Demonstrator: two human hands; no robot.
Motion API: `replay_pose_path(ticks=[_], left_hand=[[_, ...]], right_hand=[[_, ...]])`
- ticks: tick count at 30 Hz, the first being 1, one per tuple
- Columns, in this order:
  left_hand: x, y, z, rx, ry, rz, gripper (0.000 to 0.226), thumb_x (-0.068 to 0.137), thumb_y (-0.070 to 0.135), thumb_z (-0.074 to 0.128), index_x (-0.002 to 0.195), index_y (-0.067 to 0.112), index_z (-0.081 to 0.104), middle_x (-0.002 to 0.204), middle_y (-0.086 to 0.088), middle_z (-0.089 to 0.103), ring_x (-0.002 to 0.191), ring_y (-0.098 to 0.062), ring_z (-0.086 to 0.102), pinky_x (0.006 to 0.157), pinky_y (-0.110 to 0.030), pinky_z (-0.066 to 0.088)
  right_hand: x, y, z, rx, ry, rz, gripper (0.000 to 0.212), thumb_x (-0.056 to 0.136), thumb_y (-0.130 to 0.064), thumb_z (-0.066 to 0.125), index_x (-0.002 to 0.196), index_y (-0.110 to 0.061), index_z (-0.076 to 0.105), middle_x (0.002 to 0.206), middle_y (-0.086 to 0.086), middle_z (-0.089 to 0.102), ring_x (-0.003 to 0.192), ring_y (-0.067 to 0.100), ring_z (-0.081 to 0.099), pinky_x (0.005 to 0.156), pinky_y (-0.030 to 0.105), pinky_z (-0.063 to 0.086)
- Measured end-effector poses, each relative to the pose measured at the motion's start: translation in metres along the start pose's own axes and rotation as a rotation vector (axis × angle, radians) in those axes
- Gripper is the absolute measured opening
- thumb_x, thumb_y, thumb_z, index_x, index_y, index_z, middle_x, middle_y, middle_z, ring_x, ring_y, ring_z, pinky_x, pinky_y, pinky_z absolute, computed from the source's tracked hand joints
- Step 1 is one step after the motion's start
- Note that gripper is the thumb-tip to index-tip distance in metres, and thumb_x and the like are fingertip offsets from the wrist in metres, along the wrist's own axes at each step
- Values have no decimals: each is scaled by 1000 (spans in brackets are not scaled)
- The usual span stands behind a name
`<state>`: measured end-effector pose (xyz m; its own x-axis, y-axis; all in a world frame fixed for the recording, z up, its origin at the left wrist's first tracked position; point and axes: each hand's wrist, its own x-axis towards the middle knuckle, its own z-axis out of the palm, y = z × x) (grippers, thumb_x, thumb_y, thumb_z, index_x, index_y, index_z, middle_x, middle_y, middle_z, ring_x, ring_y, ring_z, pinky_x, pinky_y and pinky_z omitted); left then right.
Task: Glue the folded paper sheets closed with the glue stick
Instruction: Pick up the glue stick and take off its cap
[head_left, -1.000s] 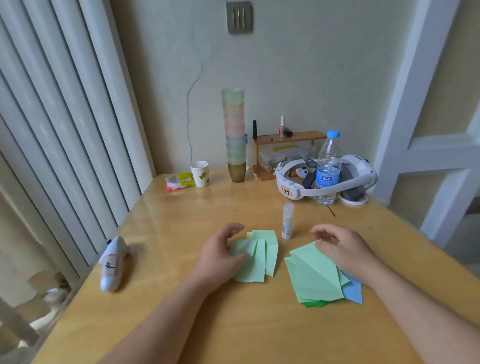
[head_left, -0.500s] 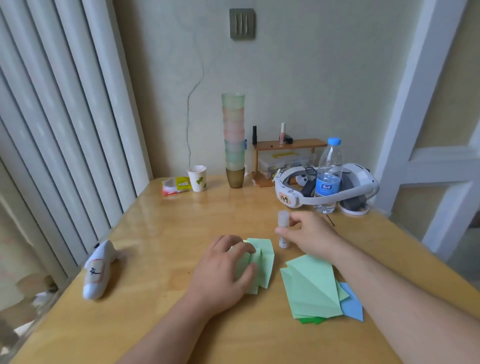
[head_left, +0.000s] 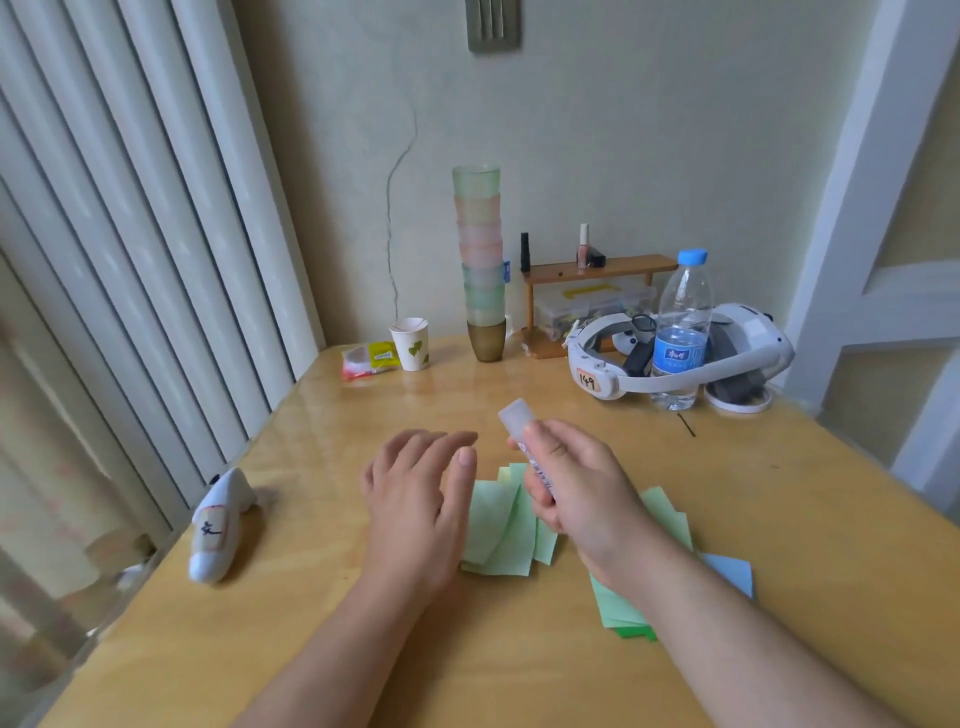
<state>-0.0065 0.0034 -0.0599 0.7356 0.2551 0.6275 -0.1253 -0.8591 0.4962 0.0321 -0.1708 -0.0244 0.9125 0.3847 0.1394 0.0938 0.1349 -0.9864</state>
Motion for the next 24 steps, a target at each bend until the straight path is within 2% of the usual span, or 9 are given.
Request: replay_pose_path(ticks=[2,4,6,8,12,16,17,21,24], left_hand=[[0,9,-6,-180,-1,7,56,105,64,23,132,40,66,122,25,65,132,-7,44,109,-34,34],[1,20,-9,-452,-88,-66,52,106,64,30,134,38,66,126,24,67,132,-2,49,108,-22,36],[2,30,-13,-745,-257,-226,46,105,60,43,130,32,70,124,17,72,123,3,59,98,-12,41],[2,32,-15,-931,-377,-341,42,99,51,54,123,23,74,111,7,77,110,0,67,94,-13,45],[1,25,-9,-1057,-403,-378,41,96,51,64,121,21,76,105,-7,74,106,-21,63,110,-42,45],[0,23,-4,-1098,-419,-362,52,96,56,65,121,10,70,98,-16,67,98,-32,54,109,-59,42],[0,23,-4,-1099,-436,-360,55,98,56,63,119,5,68,92,-18,66,93,-33,54,104,-59,44],[-3,26,-7,-1106,-478,-348,49,110,42,47,109,-5,61,79,-22,62,71,-30,57,78,-35,52],[-4,29,-8,-1126,-458,-338,49,110,42,46,110,-4,63,87,-21,62,80,-30,57,81,-38,51]], right_hand=[[-5,4,4,-20,-71,17,29,108,-38,50,103,-14,65,69,1,50,58,13,42,53,22,35],[-8,6,5,-39,-141,50,27,110,-34,48,101,-14,63,76,2,57,61,16,46,54,25,36],[-10,7,6,-31,-152,81,26,110,-29,46,101,-8,59,73,4,53,56,17,40,51,26,29],[-9,5,7,18,-149,111,26,110,-27,43,94,-13,58,67,4,45,52,16,29,48,27,19],[-9,4,8,160,-189,315,33,108,-43,37,96,-19,55,61,4,39,48,15,20,51,28,10],[-11,8,10,211,-177,322,54,100,-69,35,107,-21,59,60,2,41,47,12,22,51,27,11],[-12,8,12,201,-173,296,57,94,-71,36,103,-20,59,60,1,41,47,12,23,49,25,12],[-15,8,20,77,-143,163,50,89,-68,37,90,-24,62,61,0,41,47,11,27,45,21,19],[-15,13,19,-218,-70,19,55,93,-70,33,84,-21,57,62,-5,42,47,7,34,47,24,30]])
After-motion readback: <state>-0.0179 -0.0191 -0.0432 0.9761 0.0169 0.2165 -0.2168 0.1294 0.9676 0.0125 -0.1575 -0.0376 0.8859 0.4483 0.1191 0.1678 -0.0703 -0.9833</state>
